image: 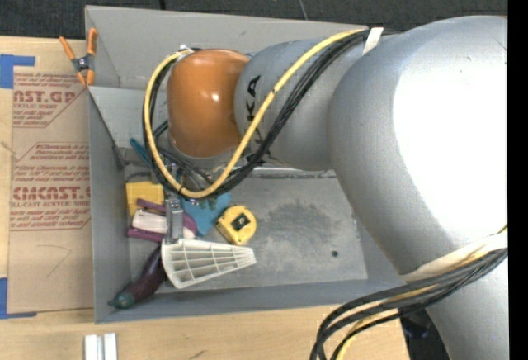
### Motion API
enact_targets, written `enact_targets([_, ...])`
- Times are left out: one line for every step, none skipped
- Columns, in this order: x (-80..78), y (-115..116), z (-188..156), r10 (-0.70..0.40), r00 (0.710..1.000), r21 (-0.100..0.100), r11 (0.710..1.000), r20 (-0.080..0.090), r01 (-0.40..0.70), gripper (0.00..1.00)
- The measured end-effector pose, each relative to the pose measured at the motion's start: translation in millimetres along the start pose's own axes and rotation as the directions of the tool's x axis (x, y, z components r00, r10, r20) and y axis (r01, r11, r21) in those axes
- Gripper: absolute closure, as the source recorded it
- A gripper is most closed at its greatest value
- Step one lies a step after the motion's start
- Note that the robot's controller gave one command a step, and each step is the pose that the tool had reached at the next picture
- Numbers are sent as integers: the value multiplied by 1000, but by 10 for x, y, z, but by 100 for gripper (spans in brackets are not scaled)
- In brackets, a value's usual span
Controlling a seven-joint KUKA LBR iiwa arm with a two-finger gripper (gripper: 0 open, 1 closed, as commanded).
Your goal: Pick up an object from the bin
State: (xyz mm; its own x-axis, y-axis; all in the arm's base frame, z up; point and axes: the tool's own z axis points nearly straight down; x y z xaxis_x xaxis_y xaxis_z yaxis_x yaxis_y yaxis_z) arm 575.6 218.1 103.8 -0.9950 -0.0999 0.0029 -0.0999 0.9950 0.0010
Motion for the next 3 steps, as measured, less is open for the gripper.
enact_targets([-65, 136, -43, 134, 991, -5, 991, 8, -134, 0])
enact_targets([-85, 158, -28, 143, 990, -6, 990, 9, -143, 0])
enact_targets([-40, 149, -121, 13, 1000, -2, 1000, 5, -13, 0])
